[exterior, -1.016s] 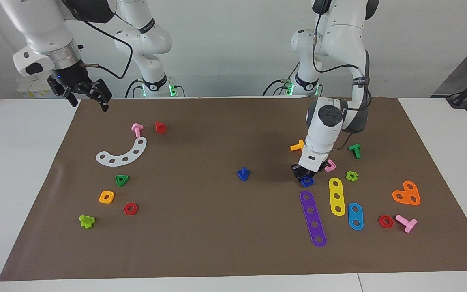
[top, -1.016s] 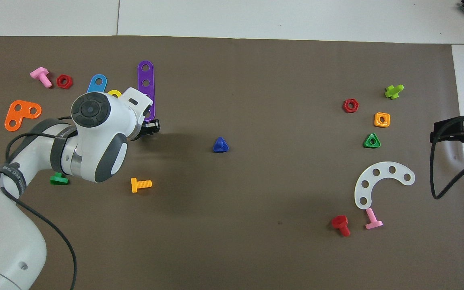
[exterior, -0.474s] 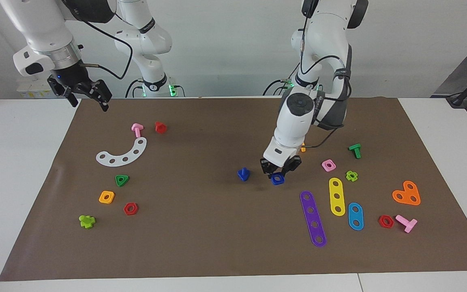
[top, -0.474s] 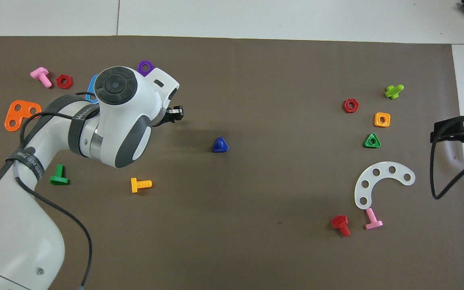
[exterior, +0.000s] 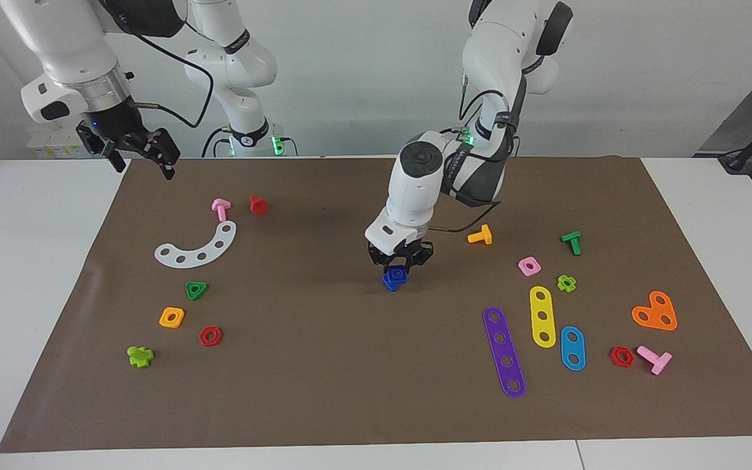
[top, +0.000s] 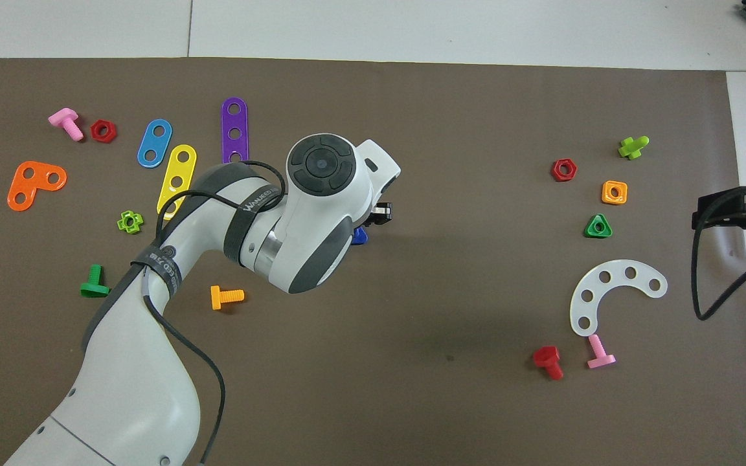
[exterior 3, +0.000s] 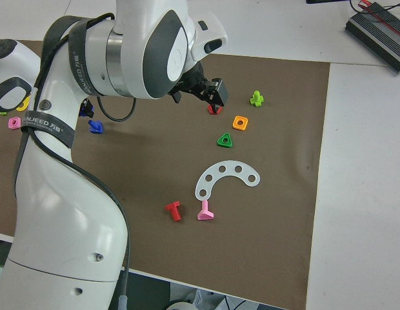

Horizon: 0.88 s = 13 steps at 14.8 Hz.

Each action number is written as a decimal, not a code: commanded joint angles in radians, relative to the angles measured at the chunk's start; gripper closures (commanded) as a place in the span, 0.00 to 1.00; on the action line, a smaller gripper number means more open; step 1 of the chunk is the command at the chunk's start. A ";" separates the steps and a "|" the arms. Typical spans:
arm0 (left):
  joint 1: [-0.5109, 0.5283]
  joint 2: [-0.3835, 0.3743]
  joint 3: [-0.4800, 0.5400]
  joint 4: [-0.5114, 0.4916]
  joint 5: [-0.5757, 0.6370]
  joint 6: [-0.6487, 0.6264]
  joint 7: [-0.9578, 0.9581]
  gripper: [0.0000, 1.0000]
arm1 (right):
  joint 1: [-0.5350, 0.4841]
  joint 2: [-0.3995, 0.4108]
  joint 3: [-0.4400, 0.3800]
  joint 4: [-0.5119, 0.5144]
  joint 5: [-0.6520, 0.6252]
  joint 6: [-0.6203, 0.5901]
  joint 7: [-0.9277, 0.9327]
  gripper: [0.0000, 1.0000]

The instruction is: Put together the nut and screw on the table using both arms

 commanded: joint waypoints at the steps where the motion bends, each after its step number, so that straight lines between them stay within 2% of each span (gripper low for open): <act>1: -0.016 0.022 0.017 0.033 -0.008 -0.006 0.000 0.82 | -0.012 -0.012 0.003 -0.016 0.016 0.010 -0.009 0.00; 7: -0.013 0.018 0.017 0.029 -0.005 -0.058 0.001 0.81 | -0.015 -0.012 0.003 -0.019 0.016 0.010 -0.018 0.00; 13: -0.016 0.015 0.017 -0.002 -0.011 -0.049 0.000 0.82 | -0.015 -0.012 0.003 -0.019 0.016 0.010 -0.020 0.00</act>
